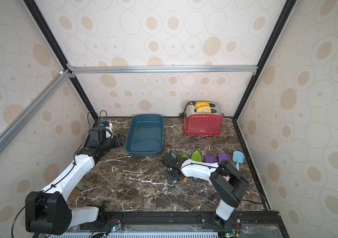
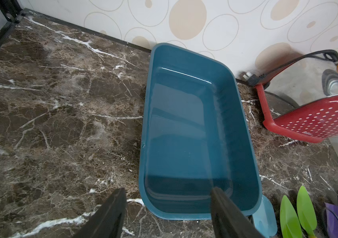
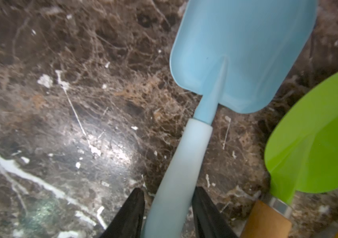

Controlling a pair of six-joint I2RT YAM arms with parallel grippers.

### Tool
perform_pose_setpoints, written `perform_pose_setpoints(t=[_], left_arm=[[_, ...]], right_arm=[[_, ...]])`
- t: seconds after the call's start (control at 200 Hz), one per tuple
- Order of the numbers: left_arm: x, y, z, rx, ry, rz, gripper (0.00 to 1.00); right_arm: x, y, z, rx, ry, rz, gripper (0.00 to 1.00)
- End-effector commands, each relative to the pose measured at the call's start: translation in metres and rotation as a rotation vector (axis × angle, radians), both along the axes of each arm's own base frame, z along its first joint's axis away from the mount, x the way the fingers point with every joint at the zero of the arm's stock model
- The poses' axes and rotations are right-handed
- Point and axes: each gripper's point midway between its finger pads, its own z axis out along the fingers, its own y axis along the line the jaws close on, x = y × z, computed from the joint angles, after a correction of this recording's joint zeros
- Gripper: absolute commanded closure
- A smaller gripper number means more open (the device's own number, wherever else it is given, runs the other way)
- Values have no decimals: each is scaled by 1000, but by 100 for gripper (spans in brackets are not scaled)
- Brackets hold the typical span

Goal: Put the shovel into the storage box
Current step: Pick up the shovel from the center of the board.

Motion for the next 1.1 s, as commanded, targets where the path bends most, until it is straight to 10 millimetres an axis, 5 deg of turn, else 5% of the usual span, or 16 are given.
perform_pose_setpoints(t=[0.0, 0.331, 0.646, 1.097], left_arm=[[-2, -3, 13, -15, -40, -4, 32], [-2, -3, 13, -15, -39, -4, 31], [-5, -14, 14, -73, -47, -43, 27], [-14, -57, 29, -325, -67, -209, 11]], right_arm=[[-7, -7, -13, -27, 26, -16, 55], [-9, -9, -13, -34, 29, -10, 79], [-11, -23, 12, -33, -12, -20, 100], [-13, -35, 74, 25, -122, 3, 100]])
